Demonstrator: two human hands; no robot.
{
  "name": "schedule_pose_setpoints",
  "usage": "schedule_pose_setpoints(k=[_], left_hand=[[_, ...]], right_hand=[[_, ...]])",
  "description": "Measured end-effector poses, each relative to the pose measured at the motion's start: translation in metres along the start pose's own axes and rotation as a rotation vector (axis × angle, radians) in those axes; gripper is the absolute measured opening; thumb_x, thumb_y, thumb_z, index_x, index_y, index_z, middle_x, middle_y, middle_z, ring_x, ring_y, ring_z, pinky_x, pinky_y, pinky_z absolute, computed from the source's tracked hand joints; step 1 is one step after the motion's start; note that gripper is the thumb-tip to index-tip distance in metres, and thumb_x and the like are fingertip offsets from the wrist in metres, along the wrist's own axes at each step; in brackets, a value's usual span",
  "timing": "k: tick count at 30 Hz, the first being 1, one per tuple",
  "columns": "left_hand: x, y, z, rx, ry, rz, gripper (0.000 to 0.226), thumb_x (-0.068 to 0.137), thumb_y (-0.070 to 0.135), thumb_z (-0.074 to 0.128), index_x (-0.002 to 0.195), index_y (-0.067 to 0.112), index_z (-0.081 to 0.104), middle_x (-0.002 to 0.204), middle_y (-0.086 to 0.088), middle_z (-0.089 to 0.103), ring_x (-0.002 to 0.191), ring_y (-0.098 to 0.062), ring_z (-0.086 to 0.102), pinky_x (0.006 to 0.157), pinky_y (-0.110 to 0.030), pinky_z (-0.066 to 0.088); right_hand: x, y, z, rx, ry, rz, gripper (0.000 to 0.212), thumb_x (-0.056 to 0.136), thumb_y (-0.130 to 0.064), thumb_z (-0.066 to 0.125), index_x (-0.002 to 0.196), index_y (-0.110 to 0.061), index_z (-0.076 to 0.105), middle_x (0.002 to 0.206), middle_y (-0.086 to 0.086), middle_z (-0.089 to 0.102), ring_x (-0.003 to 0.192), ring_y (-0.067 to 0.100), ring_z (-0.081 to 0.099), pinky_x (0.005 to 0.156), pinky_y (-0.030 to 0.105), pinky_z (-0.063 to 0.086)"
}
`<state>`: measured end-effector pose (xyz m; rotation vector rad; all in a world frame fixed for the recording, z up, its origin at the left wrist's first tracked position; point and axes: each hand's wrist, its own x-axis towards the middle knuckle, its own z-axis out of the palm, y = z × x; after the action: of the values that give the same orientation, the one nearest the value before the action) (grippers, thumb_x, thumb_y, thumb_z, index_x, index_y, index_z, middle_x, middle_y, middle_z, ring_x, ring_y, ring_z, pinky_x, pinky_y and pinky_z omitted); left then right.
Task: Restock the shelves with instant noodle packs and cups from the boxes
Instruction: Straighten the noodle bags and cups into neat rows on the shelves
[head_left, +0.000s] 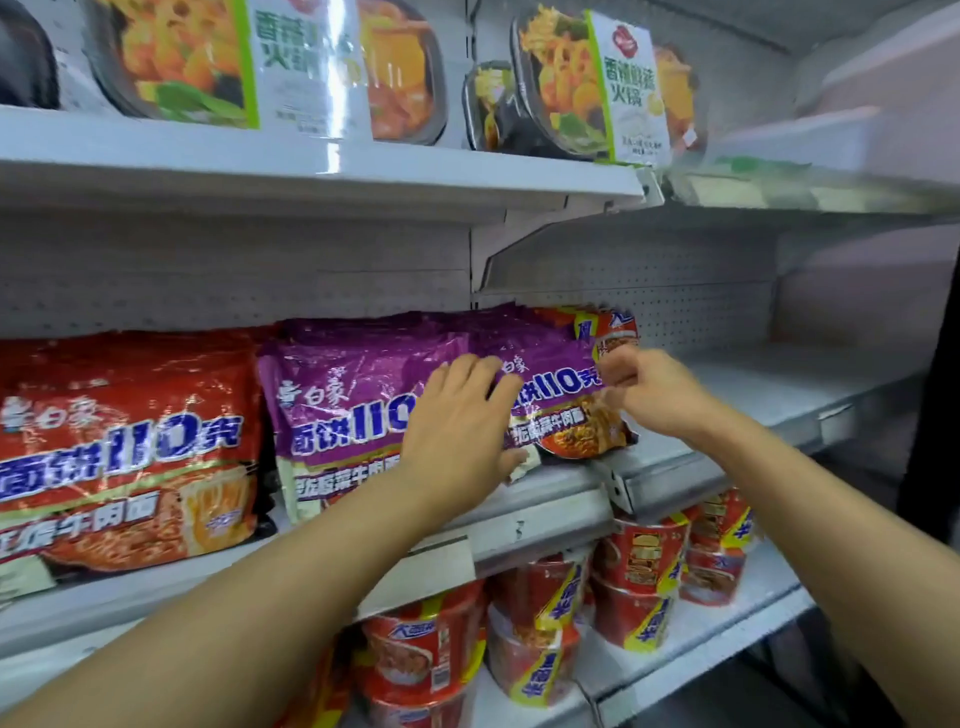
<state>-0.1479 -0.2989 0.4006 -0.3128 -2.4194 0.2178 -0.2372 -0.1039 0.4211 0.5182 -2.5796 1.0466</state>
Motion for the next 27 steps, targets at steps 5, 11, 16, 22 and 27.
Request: schedule_pose_setpoints(k=[5, 11, 16, 22, 27], left_hand=[[0.051, 0.032, 0.03, 0.012, -0.124, -0.063, 0.076, 0.085, 0.054, 0.058, 0.144, 0.018, 0.027, 0.151, -0.008, 0.025, 0.14, -0.029, 0.017, 0.114, -0.042, 0.014], [0.088, 0.047, 0.059, 0.034, -0.277, -0.244, 0.096, 0.079, 0.062, 0.061, 0.15, 0.025, 0.007, 0.158, -0.012, -0.016, 0.145, -0.033, -0.015, 0.115, -0.051, -0.009], [0.1, 0.042, 0.072, 0.019, -0.371, -0.369, 0.119, 0.069, 0.062, 0.071, 0.15, 0.03, -0.01, 0.157, -0.012, -0.022, 0.144, -0.033, -0.019, 0.115, -0.051, -0.009], [0.104, 0.036, 0.084, 0.137, -0.283, -0.417, 0.127, 0.061, 0.064, 0.075, 0.147, 0.031, -0.012, 0.156, -0.012, -0.003, 0.145, -0.034, -0.003, 0.115, -0.053, 0.0], [0.105, 0.028, 0.093, 0.184, -0.204, -0.434, 0.128, 0.063, 0.066, 0.074, 0.147, 0.03, -0.016, 0.153, -0.01, -0.001, 0.144, -0.033, -0.002, 0.115, -0.054, 0.001]], right_hand=[[0.043, 0.031, -0.01, 0.041, -0.041, -0.017, 0.037, 0.092, -0.002, 0.054, 0.128, -0.009, 0.053, 0.12, 0.007, 0.056, 0.114, 0.022, 0.053, 0.093, 0.031, 0.045], [0.096, 0.046, -0.004, 0.094, -0.081, -0.094, 0.037, 0.096, -0.006, 0.047, 0.133, -0.013, 0.047, 0.123, 0.006, 0.054, 0.104, 0.019, 0.052, 0.083, 0.03, 0.045], [0.133, 0.039, 0.003, 0.144, -0.156, -0.157, 0.038, 0.1, -0.01, 0.041, 0.138, -0.015, 0.043, 0.138, 0.006, 0.049, 0.116, 0.019, 0.051, 0.086, 0.026, 0.048], [0.166, 0.026, 0.017, 0.132, -0.3, -0.106, 0.025, 0.098, -0.02, 0.05, 0.122, -0.014, 0.054, 0.115, 0.007, 0.058, 0.102, 0.022, 0.058, 0.086, 0.035, 0.05], [0.177, 0.025, 0.025, 0.231, -0.385, -0.084, 0.013, 0.094, -0.011, 0.055, 0.106, -0.016, 0.053, 0.112, 0.009, 0.057, 0.104, 0.026, 0.057, 0.07, 0.027, 0.046]])
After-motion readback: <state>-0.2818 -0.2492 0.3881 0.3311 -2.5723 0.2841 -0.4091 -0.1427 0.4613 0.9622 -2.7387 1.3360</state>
